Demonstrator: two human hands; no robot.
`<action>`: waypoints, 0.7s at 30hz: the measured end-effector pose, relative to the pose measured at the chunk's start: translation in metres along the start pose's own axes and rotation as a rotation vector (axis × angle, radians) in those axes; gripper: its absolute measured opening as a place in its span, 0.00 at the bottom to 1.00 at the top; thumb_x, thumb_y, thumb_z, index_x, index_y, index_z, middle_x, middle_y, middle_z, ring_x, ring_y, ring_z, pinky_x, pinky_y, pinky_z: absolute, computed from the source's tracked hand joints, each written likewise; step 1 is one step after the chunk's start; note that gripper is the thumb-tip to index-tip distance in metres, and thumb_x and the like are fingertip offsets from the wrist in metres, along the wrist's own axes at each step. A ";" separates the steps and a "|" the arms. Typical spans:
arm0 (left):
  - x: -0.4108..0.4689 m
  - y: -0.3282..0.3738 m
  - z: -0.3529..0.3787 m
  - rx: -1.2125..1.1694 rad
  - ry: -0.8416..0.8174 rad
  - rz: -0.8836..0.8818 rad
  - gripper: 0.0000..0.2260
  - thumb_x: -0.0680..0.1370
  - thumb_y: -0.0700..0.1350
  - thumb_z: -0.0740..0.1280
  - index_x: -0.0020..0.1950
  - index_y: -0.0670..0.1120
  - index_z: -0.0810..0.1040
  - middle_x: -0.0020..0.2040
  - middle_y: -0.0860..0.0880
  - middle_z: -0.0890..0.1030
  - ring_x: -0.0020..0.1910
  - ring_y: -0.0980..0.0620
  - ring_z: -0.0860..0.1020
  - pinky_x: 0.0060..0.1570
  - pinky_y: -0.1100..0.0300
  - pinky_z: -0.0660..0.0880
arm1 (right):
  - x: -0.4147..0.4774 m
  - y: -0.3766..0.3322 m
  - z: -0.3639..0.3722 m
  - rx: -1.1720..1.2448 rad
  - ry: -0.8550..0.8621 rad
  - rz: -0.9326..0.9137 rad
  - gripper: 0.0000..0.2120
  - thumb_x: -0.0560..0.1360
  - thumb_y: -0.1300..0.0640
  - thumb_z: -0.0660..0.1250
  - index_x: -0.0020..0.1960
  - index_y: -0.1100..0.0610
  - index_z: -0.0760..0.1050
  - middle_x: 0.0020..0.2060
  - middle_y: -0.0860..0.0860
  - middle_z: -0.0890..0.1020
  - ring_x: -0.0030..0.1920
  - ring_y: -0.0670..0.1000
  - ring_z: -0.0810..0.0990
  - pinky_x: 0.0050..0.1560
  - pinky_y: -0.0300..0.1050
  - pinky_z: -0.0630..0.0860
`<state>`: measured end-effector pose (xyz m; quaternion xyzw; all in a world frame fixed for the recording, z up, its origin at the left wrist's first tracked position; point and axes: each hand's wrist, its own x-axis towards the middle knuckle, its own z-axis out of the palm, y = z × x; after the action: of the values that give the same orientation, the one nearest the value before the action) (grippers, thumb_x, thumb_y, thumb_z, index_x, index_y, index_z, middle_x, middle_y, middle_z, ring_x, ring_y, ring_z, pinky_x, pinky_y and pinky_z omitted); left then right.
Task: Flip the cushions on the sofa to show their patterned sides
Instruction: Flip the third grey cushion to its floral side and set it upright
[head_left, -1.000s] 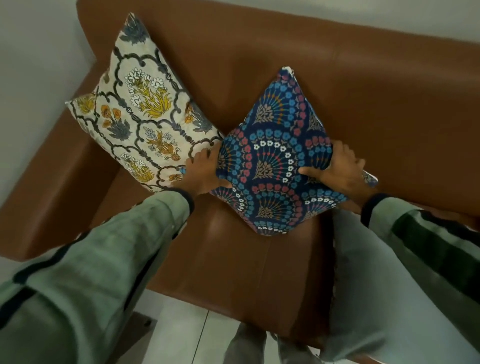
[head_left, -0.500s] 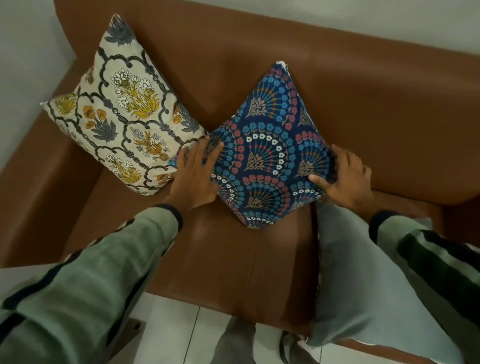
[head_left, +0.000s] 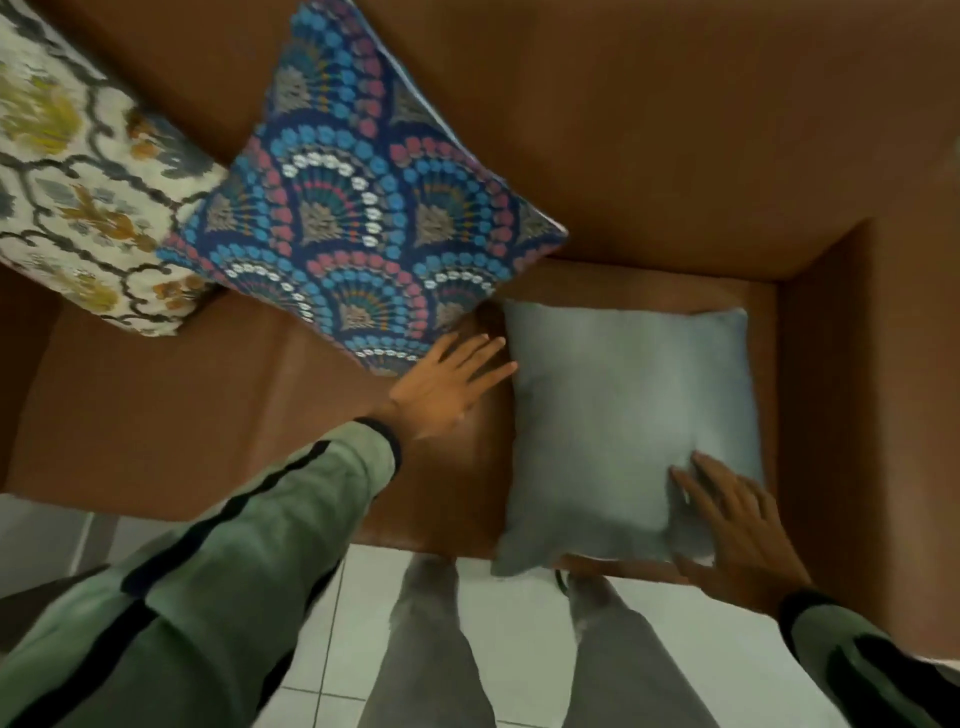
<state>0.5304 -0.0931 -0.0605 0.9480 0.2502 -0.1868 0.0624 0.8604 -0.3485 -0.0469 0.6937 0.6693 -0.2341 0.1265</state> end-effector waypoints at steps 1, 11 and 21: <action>0.010 0.008 0.002 0.018 0.000 0.009 0.36 0.78 0.49 0.64 0.79 0.51 0.45 0.81 0.42 0.49 0.78 0.41 0.50 0.74 0.40 0.49 | -0.011 0.014 0.008 -0.013 -0.027 -0.008 0.52 0.63 0.32 0.70 0.79 0.51 0.54 0.77 0.60 0.58 0.75 0.64 0.58 0.72 0.65 0.57; 0.118 0.027 0.024 0.042 -0.019 -0.143 0.47 0.73 0.48 0.69 0.78 0.47 0.37 0.80 0.39 0.46 0.78 0.38 0.50 0.74 0.40 0.54 | 0.008 0.024 0.087 -0.019 0.045 0.097 0.50 0.67 0.38 0.71 0.78 0.59 0.50 0.74 0.70 0.60 0.74 0.71 0.59 0.67 0.77 0.56; 0.087 0.045 -0.035 -0.666 -0.097 -0.277 0.41 0.72 0.63 0.66 0.79 0.53 0.53 0.78 0.48 0.61 0.75 0.47 0.62 0.73 0.48 0.59 | 0.019 0.111 -0.055 0.738 -0.009 0.180 0.25 0.72 0.66 0.72 0.62 0.46 0.70 0.62 0.55 0.79 0.60 0.55 0.78 0.63 0.50 0.73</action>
<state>0.6343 -0.0851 -0.0607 0.8228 0.4202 -0.1466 0.3535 0.9787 -0.3131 -0.0239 0.7476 0.4756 -0.4506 -0.1090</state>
